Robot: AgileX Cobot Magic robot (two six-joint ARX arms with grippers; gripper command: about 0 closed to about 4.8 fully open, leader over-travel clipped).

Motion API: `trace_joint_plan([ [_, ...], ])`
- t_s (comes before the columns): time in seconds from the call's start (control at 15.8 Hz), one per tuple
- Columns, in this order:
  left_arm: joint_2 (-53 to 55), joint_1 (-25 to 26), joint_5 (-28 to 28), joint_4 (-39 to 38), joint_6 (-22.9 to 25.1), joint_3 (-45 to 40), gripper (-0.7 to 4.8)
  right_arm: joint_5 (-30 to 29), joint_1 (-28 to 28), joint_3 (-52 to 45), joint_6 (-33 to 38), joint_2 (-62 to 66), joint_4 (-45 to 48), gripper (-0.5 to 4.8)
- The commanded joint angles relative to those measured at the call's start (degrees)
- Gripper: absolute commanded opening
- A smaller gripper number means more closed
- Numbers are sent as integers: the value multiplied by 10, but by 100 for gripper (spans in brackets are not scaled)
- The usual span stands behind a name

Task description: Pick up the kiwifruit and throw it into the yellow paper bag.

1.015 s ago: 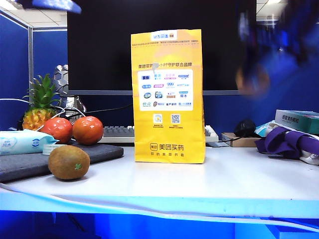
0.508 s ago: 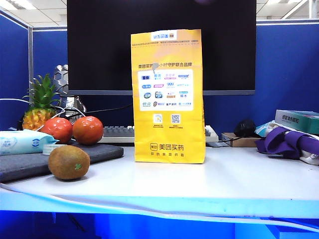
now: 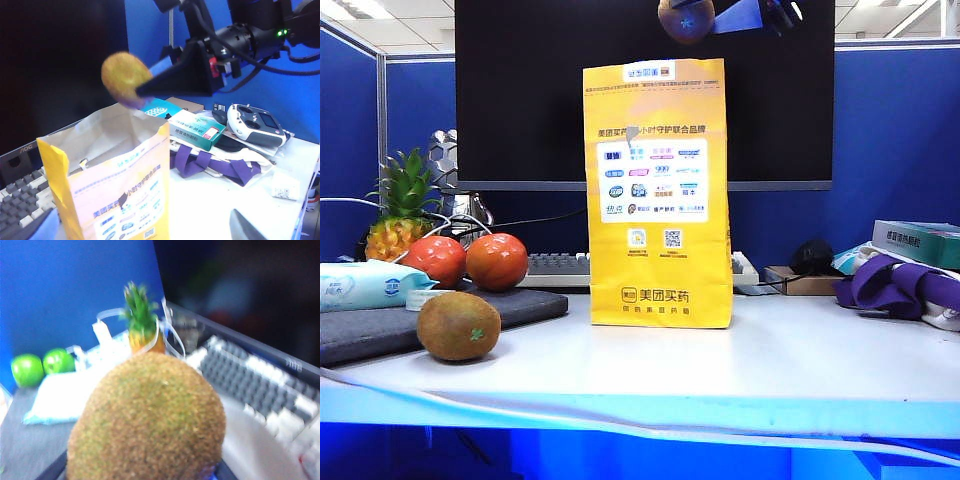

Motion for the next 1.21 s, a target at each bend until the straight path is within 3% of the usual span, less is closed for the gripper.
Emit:
trace_joint_plan([
  [0.06,8,0,1,6,-7,2,479,10,1,2,35,-5,68,479],
  [0.25,3,0,-2,-2,-5,2,479,11,0,9,52,-18,76,479],
  [0.32,-13,1,-28,-31,22,2,479,12,0,9,50,-37,67,479],
  [0.44,-82,1,-207,-141,129,2,479,29,-17,8,12,-103,50,479],
  [0.51,-117,1,-274,-177,148,1,479,58,-24,7,-7,-138,43,479],
  [0.63,-183,2,-329,-209,168,1,479,96,-35,2,-43,-212,28,479],
  [0.76,-249,2,-319,-208,170,0,479,164,-36,-63,-93,-325,47,479],
  [0.95,-303,2,-372,-224,168,-28,479,227,-35,-244,-108,-497,97,479],
  [1.14,-373,2,-373,-195,96,-143,479,241,-33,-466,-97,-645,137,479],
  [1.21,-405,2,-362,-194,51,-175,479,242,-31,-544,-67,-684,174,479],
])
